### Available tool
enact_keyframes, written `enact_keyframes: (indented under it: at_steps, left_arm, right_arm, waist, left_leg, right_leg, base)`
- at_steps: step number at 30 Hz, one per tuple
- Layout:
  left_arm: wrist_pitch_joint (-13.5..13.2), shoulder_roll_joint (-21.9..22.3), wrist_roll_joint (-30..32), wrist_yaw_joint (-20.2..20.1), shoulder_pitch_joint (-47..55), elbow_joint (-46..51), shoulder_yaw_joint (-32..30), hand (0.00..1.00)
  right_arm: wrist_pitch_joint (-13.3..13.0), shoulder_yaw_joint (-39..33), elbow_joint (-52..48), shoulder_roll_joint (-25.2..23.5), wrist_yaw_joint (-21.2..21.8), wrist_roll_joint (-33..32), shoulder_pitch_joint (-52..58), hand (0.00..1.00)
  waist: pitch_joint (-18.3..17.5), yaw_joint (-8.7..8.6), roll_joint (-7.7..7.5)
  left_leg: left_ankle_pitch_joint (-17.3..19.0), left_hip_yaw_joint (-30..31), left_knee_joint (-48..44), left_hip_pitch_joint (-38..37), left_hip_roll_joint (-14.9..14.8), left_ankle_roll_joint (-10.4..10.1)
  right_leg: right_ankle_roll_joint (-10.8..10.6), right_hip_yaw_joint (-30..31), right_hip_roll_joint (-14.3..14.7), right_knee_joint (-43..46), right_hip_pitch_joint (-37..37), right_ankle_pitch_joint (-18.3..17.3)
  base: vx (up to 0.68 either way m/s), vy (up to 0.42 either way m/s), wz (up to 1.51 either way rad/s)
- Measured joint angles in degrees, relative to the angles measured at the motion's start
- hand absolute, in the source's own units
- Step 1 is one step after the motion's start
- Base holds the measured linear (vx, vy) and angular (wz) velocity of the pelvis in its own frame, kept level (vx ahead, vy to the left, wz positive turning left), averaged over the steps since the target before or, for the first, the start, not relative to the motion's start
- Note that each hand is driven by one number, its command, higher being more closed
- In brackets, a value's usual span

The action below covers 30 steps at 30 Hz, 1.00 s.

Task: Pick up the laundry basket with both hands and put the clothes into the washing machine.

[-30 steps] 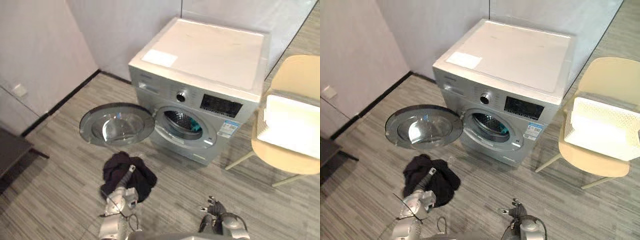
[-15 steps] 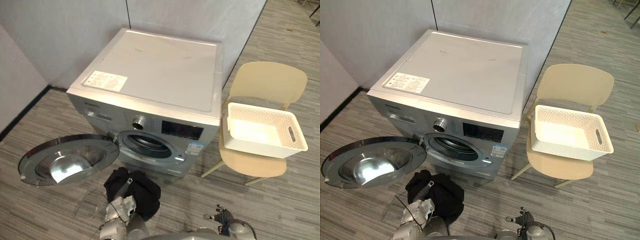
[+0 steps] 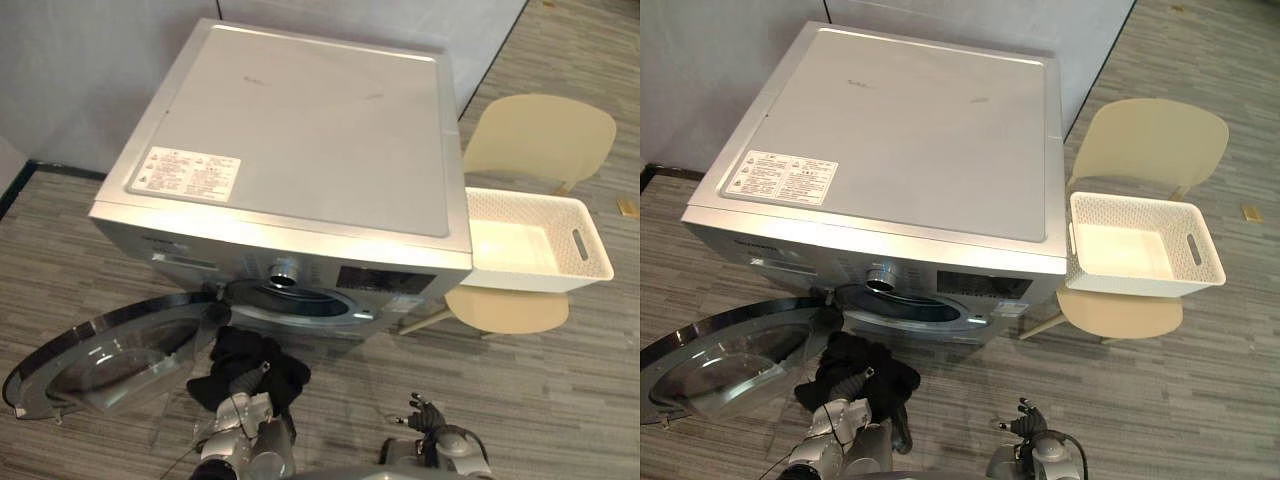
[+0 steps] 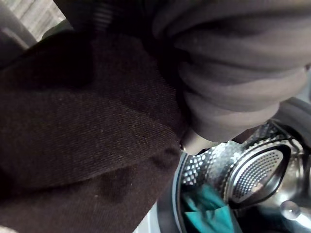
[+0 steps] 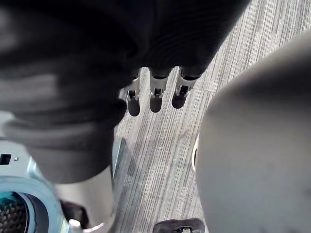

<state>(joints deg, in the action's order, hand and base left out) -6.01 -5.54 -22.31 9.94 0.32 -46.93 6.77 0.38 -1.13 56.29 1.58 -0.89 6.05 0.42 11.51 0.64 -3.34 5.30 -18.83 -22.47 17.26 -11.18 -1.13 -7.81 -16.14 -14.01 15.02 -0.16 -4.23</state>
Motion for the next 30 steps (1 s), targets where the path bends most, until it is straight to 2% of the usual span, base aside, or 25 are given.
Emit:
enact_keyframes:
  at_steps: [3, 6, 9, 10, 11, 13, 14, 15, 16, 18, 19, 22, 25, 30]
  left_arm:
    - [0.0, 0.8, 1.2, -1.2, 0.4, -0.9, 2.2, 1.00]
    - [0.0, 0.9, 2.8, -2.2, 0.5, -0.9, 3.1, 1.00]
    - [0.0, 0.6, 2.8, -2.2, 0.1, -0.8, 4.6, 1.00]
    - [0.0, 0.6, 2.8, -2.2, -0.6, -0.8, 4.8, 1.00]
    - [0.0, 0.7, 2.8, -2.2, -1.2, -0.9, 4.9, 1.00]
    - [0.1, 0.5, 2.7, -2.1, -4.5, -0.7, 6.1, 1.00]
    - [0.1, 0.0, 2.7, -2.1, -5.4, -0.6, 6.3, 1.00]
    - [0.1, -0.2, 2.2, -1.5, -8.3, -0.4, 6.6, 1.00]
    - [0.1, -0.2, 1.7, -0.9, -9.8, -0.3, 6.6, 1.00]
    - [0.0, -0.2, -1.1, 1.3, -16.6, -0.4, 6.0, 1.00]
    - [-0.2, 0.0, -2.6, 2.0, -19.2, -0.4, 5.9, 1.00]
    - [-1.6, 2.0, -6.3, 4.3, -28.3, 0.0, 1.3, 1.00]
    - [-2.3, 3.7, -8.5, 5.8, -34.8, 2.8, -2.0, 1.00]
    - [-3.9, 5.5, -12.0, 8.0, -45.7, 11.2, -4.8, 1.00]
  right_arm:
    - [0.0, 1.4, 0.2, 0.9, 0.0, 0.0, 0.0, 0.00]
    - [0.0, 3.8, 0.7, 1.4, 0.0, 0.2, -0.2, 0.00]
    - [0.0, 6.3, 1.7, 1.6, 0.0, 0.3, -1.5, 0.00]
    - [0.0, 7.3, 2.3, 1.5, -0.1, 0.3, -2.6, 0.00]
    - [0.0, 8.2, 2.8, 1.6, -0.1, 0.3, -3.7, 0.00]
    - [0.0, 10.6, 3.2, 1.5, -0.4, 0.2, -6.8, 0.00]
    - [0.0, 11.2, 3.1, 1.5, -0.4, 0.2, -7.9, 0.00]
    - [0.0, 11.6, 3.1, 1.4, -1.2, 0.1, -10.3, 0.00]
    - [0.0, 11.6, 3.0, 1.5, -1.9, 0.1, -11.5, 0.00]
    - [0.1, 11.7, 2.8, 1.7, -4.0, 0.0, -17.6, 0.00]
    - [0.1, 11.6, 2.4, 1.6, -4.9, 0.0, -19.6, 0.00]
    - [0.2, 11.1, -2.8, 1.5, -7.3, -1.6, -25.6, 0.00]
    - [0.1, 9.9, -8.4, 0.8, -9.3, -2.8, -29.3, 0.00]
    - [0.4, 3.2, -13.0, -1.9, -13.1, -4.4, -33.8, 0.00]
  waist:
    - [0.1, 0.17, 0.25]
    - [0.1, 0.24, 0.31]
    - [0.1, 0.52, 0.33]
    - [0.5, 0.53, 0.61]
    - [1.3, 0.34, 1.34]
    - [5.4, 0.80, 2.92]
    - [6.4, 1.19, 2.92]
    - [8.8, 1.82, 2.94]
    - [9.6, 1.82, 2.93]
    - [11.8, 1.69, 2.17]
    - [12.4, 1.57, 2.14]
    - [15.7, 1.34, 2.11]
    - [16.3, 1.04, 2.04]
    - [17.8, 0.15, 1.62]
  left_leg:
    - [-0.1, 1.9, 2.3, 0.0, 1.0, 0.0]
    - [-1.9, 3.6, 5.1, 0.0, 2.4, 0.1]
    - [-4.7, 5.4, 7.7, 1.1, 3.7, -0.6]
    - [-5.9, 6.8, 7.5, 2.7, 3.7, -0.7]
    - [-6.5, 7.9, 7.3, 3.4, 3.3, -1.0]
    - [-9.6, 11.4, 7.6, 4.4, 1.2, -1.8]
    - [-10.0, 12.0, 7.5, 4.7, 0.8, -2.1]
    - [-10.9, 13.9, 6.5, 7.0, -0.2, -2.7]
    - [-11.1, 14.4, 5.6, 8.4, -0.5, -2.8]
    - [-11.0, 15.3, 1.0, 15.6, -1.1, -3.1]
    - [-10.9, 15.3, -1.0, 18.4, -1.3, -3.1]
    - [-8.6, 14.1, -10.5, 26.6, -3.1, -1.8]
    - [-5.6, 13.0, -19.2, 35.8, -5.0, -0.7]
    - [-3.9, 11.9, -27.1, 50.4, -6.2, 1.6]
  right_leg:
    - [-0.1, -2.9, 0.0, -1.0, 0.2, -0.1]
    - [-0.3, -5.8, -0.1, -3.2, 1.6, -0.4]
    - [0.4, -8.7, 0.2, -5.6, 2.2, -3.2]
    - [-0.2, -9.6, 0.8, -6.3, 2.1, -5.4]
    - [-0.7, -10.5, 1.6, -6.2, 2.1, -5.4]
    - [0.9, -12.5, 4.5, -3.2, 1.4, -6.5]
    - [1.1, -12.7, 4.8, -1.1, 0.5, -7.5]
    - [2.1, -13.2, 4.5, 5.0, -2.9, -10.2]
    - [2.5, -13.4, 4.1, 8.0, -4.7, -11.6]
    - [4.0, -12.4, 1.8, 19.6, -14.0, -16.2]
    - [4.2, -11.7, 1.0, 23.2, -17.0, -17.3]
    - [4.5, -8.6, -0.8, 33.4, -26.6, -20.1]
    - [4.4, -4.8, -2.1, 41.8, -37.1, -22.1]
    - [3.8, -0.6, -3.6, 50.8, -53.4, -23.1]
  base:
    - [-0.06, -0.013, 0.17]
    - [-0.11, -0.057, 0.32]
    - [-0.11, -0.122, 0.39]
    - [-0.12, -0.145, 0.41]
    - [-0.19, -0.174, 0.52]
    - [-0.23, -0.154, 0.44]
    - [-0.29, -0.162, 0.34]
    - [-0.25, -0.121, 0.26]
    - [-0.32, -0.139, 0.26]
    - [-0.28, -0.103, -0.01]
    - [-0.22, -0.063, -0.18]
    - [-0.18, 0.006, -0.40]
    - [-0.17, 0.086, -0.54]
    - [-0.11, 0.067, -0.26]
